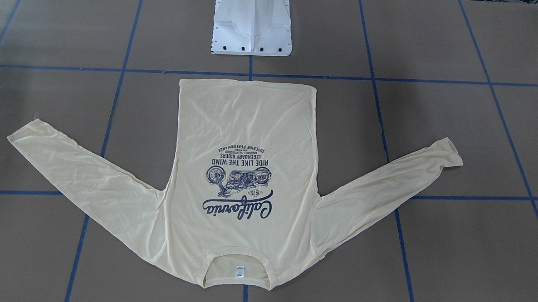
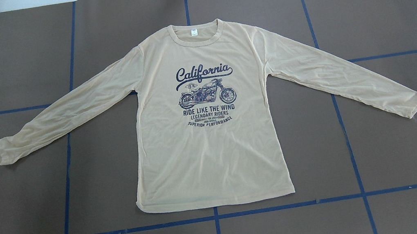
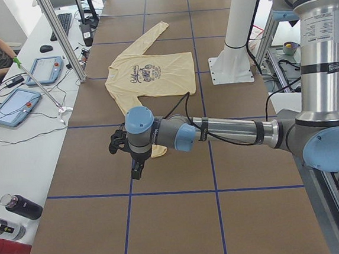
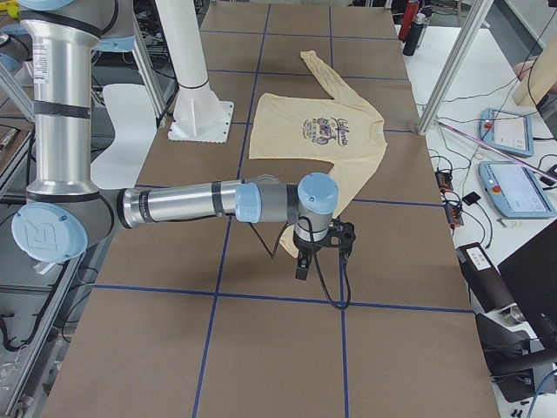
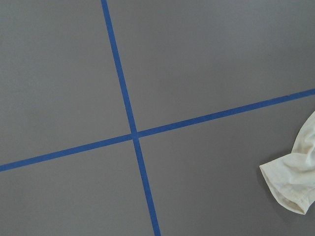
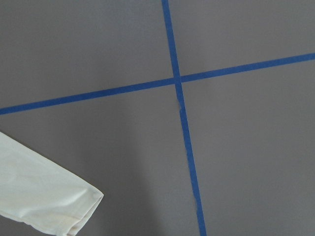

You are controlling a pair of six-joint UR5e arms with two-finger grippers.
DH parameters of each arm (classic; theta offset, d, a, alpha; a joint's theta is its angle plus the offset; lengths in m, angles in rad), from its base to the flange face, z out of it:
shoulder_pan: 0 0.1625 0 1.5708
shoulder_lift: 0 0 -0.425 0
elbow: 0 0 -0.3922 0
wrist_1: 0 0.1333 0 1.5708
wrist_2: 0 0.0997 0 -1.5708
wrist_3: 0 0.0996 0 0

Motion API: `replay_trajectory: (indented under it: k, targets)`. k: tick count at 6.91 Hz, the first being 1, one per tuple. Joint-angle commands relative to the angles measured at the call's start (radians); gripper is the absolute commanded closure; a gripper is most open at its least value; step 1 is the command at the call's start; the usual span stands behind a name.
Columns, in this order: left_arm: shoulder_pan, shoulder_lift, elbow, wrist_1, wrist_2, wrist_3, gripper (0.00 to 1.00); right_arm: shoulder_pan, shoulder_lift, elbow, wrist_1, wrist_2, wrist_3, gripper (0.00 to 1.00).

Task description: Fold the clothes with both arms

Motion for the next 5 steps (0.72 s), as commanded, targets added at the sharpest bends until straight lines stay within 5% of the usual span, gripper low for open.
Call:
replay_trajectory:
  k: [1, 5]
  targets:
    - [0.0, 0.01, -0.034, -0.003, -0.001, 0.008, 0.0, -0.003, -0.004, -0.047, 0.146, 0.001, 0.116, 0.0]
    - [0.0, 0.015, -0.043, -0.005, 0.001, 0.0, 0.0, -0.014, -0.007, -0.054, 0.173, 0.003, 0.115, 0.0]
